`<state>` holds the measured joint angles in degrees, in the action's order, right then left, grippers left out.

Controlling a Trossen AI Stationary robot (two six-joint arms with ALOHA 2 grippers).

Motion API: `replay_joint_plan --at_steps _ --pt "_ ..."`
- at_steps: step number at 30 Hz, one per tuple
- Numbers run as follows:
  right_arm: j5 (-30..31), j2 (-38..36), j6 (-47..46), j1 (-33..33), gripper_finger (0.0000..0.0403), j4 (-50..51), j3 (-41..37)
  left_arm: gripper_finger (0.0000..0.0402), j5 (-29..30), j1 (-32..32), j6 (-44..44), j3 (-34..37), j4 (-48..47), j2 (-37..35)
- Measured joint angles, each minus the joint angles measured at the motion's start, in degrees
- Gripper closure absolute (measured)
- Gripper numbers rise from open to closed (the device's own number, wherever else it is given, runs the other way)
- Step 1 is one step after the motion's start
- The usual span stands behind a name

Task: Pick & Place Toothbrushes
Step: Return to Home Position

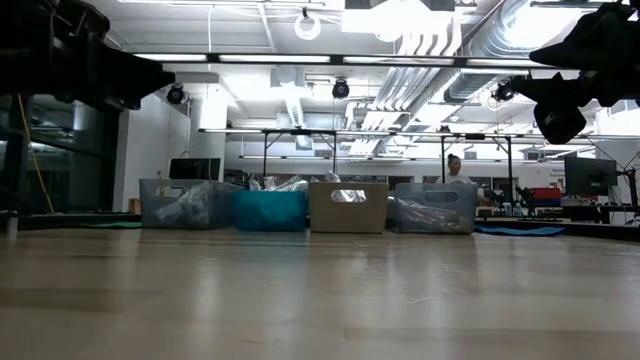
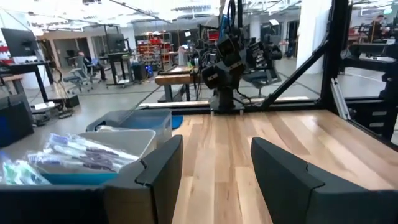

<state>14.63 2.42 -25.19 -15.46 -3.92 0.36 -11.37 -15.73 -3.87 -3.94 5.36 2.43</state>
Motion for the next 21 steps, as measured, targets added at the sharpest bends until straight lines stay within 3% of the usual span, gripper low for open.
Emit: replay_joint_plan --at_steps 13,21 --pt "-0.02 0.02 0.00 -0.02 0.0227 0.00 0.00 0.0215 7.49 -0.02 1.57 1.77 -5.92 -2.05" --pt "-0.02 0.00 0.00 -0.02 0.0227 0.00 0.00 0.0215 7.08 -0.02 -0.45 1.88 -5.48 -2.09"
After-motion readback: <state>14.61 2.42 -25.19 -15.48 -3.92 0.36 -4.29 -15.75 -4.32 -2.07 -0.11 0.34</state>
